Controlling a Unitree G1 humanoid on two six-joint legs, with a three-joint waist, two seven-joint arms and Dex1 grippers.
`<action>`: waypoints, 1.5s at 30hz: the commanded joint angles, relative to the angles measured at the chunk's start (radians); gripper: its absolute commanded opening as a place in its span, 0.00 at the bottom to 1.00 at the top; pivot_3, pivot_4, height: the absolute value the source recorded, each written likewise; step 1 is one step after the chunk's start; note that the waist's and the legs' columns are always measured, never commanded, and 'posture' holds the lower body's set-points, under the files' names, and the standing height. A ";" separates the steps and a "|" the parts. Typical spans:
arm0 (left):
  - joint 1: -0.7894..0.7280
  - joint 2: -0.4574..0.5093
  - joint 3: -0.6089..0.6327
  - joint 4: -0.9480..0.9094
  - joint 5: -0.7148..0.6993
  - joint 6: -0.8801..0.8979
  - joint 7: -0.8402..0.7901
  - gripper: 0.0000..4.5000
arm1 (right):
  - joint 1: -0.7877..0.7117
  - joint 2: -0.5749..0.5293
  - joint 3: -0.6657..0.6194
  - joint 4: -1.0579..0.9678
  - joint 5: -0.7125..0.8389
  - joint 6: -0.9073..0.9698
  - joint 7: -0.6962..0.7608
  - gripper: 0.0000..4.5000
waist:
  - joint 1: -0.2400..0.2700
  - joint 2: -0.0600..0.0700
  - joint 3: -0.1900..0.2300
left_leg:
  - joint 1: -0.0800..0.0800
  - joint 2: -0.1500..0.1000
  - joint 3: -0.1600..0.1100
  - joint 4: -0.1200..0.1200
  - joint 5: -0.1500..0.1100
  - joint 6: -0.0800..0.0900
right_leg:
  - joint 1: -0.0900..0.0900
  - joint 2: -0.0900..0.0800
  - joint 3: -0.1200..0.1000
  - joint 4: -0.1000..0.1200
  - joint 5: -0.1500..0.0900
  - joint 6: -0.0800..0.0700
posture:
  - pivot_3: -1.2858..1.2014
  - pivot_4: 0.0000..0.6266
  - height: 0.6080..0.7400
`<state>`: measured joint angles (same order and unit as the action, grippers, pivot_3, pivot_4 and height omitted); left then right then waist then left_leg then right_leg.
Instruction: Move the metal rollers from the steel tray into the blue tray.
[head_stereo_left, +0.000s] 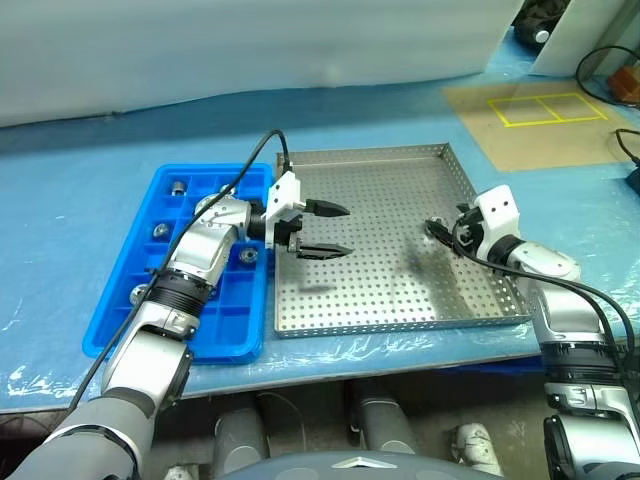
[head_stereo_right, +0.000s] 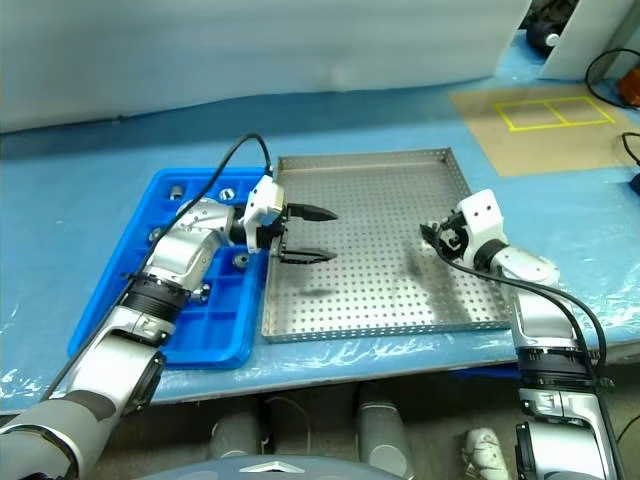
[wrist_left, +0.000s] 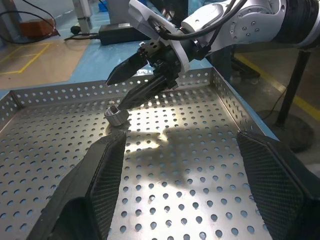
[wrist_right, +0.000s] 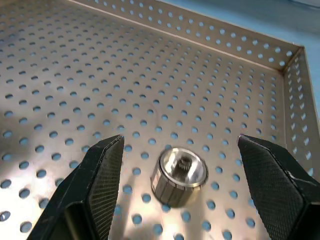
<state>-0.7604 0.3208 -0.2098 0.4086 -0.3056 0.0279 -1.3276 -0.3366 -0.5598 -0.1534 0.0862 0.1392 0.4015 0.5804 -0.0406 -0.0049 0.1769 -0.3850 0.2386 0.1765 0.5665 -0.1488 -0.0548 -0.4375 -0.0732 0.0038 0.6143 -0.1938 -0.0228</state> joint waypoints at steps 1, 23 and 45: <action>-0.021 -0.003 0.010 -0.012 0.002 -0.022 -0.013 0.83 | -0.010 -0.002 -0.019 0.007 0.009 -0.016 -0.019 0.83 | -0.002 0.000 0.000 | -0.001 0.000 0.000 0.001 -0.001 0.001 | 0.000 0.000 0.000 0.000 0.000 0.000 | 0.34 0.24 1.00; 0.040 0.050 0.029 -0.099 -0.005 0.027 0.017 0.83 | -0.109 0.053 0.073 0.404 -0.050 -0.218 -0.040 0.79 | 0.001 0.000 0.000 | 0.001 0.000 0.000 0.000 -0.002 0.004 | 0.006 -0.001 -0.002 -0.005 0.000 -0.001 | 0.37 0.24 1.00; 0.079 0.158 0.088 -0.157 -0.021 0.062 0.028 0.83 | -0.204 0.096 0.168 0.107 0.020 -0.097 0.109 0.37 | -0.002 0.001 0.000 | 0.000 0.001 0.000 -0.004 -0.001 0.002 | 0.000 0.000 -0.001 -0.005 0.000 -0.001 | 0.41 0.24 1.00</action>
<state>-0.6917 0.4528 -0.1610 0.2956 -0.3116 0.0856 -1.3053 -0.4940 -0.4668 0.0103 0.2969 0.1093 0.2801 0.6462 -0.0425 -0.0042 0.1771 -0.3857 0.2404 0.1768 0.5614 -0.1496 -0.0537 -0.4383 -0.0732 0.0023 0.6094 -0.1933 -0.0237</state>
